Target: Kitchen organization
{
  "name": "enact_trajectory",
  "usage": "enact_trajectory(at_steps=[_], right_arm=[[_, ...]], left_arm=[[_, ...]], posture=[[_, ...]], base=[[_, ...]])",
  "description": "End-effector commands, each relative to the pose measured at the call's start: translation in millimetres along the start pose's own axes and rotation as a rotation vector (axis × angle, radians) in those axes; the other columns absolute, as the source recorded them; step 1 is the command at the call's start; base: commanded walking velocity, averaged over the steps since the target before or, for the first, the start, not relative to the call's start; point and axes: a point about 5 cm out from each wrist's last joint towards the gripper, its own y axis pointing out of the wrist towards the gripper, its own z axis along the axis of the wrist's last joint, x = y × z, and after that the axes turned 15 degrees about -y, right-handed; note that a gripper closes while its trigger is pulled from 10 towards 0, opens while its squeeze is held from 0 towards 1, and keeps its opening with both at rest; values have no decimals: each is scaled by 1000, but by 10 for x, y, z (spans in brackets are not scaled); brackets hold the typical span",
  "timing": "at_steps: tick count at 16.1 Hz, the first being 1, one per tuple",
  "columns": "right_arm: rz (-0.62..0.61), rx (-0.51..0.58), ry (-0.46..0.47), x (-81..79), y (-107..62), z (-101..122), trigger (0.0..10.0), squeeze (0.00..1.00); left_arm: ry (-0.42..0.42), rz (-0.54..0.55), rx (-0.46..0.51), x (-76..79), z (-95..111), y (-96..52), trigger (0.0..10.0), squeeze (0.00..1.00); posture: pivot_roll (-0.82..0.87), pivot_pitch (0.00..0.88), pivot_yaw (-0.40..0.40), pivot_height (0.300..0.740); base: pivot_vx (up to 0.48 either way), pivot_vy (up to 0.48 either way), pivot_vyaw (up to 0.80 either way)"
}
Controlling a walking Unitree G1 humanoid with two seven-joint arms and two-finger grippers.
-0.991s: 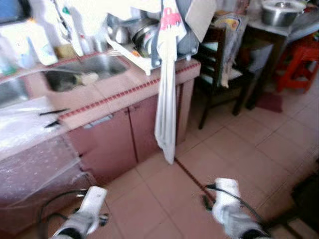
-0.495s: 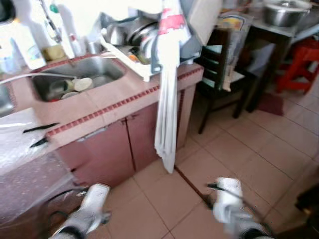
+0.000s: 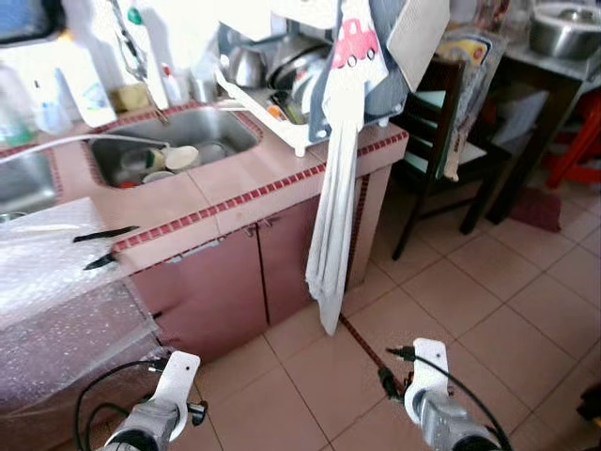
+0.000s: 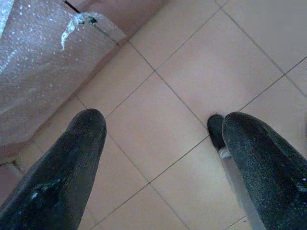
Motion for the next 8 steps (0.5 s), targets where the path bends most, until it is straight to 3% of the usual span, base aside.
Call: enact_trajectory(at_steps=[1, 6, 8], right_arm=[[-7, 10, 15, 34, -3, 3, 10000, 0], [7, 14, -49, -1, 8, 60, 10000, 0], [-7, 6, -17, 13, 3, 23, 10000, 0]], left_arm=[[-18, -21, 13, 13, 31, -1, 10000, 0], [-44, -28, 17, 35, 40, 0, 10000, 0], [-27, -34, 17, 31, 44, 0, 10000, 0]], posture=[[-68, 0, -1, 740], [-51, 0, -2, 740], [-62, 0, 19, 740]], base=[[0, 0, 0], [0, 0, 0], [0, 0, 0]])
